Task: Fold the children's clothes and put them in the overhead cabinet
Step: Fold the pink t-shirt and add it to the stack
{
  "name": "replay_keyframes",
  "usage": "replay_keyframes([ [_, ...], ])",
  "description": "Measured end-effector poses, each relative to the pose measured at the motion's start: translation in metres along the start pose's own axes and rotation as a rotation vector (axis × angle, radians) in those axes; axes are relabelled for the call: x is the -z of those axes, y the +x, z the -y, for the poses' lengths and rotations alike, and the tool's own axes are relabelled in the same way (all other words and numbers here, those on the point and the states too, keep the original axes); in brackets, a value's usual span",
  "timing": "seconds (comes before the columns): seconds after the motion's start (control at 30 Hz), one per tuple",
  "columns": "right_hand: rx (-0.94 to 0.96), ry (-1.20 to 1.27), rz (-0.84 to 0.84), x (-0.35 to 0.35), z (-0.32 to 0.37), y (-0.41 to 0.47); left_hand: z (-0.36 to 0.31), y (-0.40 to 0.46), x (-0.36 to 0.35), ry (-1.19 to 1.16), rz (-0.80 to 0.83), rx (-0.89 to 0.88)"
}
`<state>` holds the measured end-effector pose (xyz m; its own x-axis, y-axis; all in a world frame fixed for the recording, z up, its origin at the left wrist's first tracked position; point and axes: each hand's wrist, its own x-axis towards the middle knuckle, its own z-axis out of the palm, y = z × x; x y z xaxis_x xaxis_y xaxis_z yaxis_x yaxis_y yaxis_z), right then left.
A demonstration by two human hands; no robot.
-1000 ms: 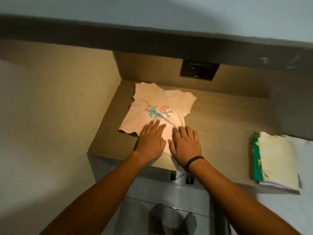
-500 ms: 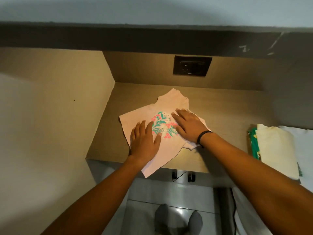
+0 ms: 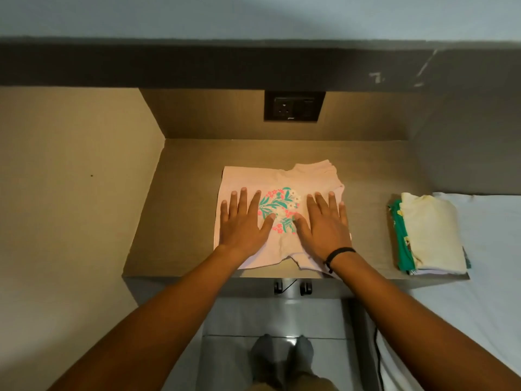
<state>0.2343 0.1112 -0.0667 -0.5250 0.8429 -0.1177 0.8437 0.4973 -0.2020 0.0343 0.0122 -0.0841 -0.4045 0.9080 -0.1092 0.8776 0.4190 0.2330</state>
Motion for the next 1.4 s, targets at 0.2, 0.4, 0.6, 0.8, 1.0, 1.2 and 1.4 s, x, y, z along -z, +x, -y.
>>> replay_keyframes([
  [0.2,0.196,-0.087,0.039,-0.005,-0.026,0.027,0.009,0.006,-0.003,0.034,-0.033,-0.058],
  [0.4,0.242,-0.054,0.003,0.007,-0.025,0.017,0.005,-0.008,0.006,-0.036,-0.082,-0.037],
  [0.6,0.581,-0.059,0.001,0.002,-0.067,-0.074,0.05,-0.1,0.001,-0.012,-0.077,-0.325],
  [0.8,0.629,0.003,-0.068,-0.011,-0.091,-0.104,0.096,-0.135,-0.017,-0.153,-0.213,-0.549],
  [1.0,0.463,0.339,-0.15,0.046,-0.075,-0.095,0.079,-0.121,0.02,-0.585,-0.416,-0.33],
  [1.2,0.403,0.181,-0.202,0.094,-0.061,0.013,0.059,-0.042,0.065,-0.488,-0.299,0.124],
  [1.4,0.217,-0.077,0.015,0.068,-0.049,0.104,0.052,0.036,0.05,-0.241,-0.227,0.121],
])
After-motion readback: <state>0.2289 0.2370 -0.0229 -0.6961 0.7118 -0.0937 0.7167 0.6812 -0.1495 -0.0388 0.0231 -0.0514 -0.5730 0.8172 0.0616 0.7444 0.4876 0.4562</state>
